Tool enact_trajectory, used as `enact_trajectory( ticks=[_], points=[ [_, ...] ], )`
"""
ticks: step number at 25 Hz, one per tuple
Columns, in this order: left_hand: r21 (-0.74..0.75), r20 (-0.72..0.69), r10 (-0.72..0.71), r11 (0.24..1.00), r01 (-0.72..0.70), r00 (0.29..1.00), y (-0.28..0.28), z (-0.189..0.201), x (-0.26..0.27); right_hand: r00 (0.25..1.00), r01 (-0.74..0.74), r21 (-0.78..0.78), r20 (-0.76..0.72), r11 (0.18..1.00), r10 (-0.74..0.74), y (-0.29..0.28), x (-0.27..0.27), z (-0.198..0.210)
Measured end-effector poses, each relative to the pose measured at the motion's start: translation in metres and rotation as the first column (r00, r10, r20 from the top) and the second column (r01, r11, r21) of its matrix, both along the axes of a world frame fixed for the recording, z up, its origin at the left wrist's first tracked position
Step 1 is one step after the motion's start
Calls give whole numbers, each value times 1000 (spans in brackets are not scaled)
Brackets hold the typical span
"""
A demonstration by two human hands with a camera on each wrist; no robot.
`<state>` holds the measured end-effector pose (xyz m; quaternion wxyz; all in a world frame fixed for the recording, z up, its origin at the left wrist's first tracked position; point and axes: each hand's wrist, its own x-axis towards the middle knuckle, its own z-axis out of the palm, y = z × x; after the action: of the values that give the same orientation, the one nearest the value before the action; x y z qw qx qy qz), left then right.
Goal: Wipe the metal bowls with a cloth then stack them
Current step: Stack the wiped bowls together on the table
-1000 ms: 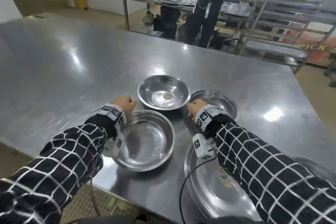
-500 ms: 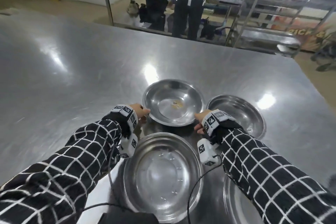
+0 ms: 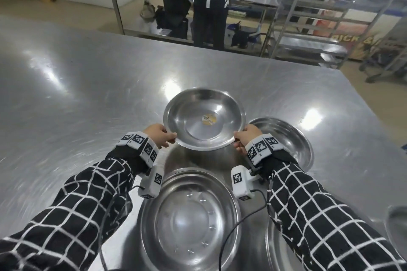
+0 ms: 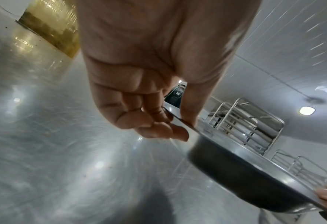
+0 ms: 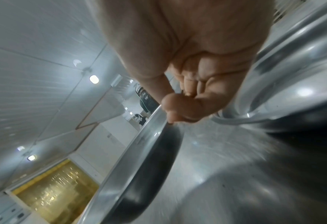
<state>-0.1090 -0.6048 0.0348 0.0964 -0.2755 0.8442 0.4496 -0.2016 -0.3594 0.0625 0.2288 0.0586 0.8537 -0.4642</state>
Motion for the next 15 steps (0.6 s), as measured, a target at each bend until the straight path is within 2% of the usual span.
enact_trajectory(
  ticks=[7,11,15],
  points=[
    [4,-217,-18,1000,19,976,69,51,18,983,74,-155,-158,985,-99,69,32,50],
    [13,-297,-51,998,57,954,126,73,32,969,149,-215,-165,965,-187,130,56,68],
    [-10,-342,-80,997,81,936,190,87,55,967,158,-241,-157,958,-199,199,83,76]
  ],
)
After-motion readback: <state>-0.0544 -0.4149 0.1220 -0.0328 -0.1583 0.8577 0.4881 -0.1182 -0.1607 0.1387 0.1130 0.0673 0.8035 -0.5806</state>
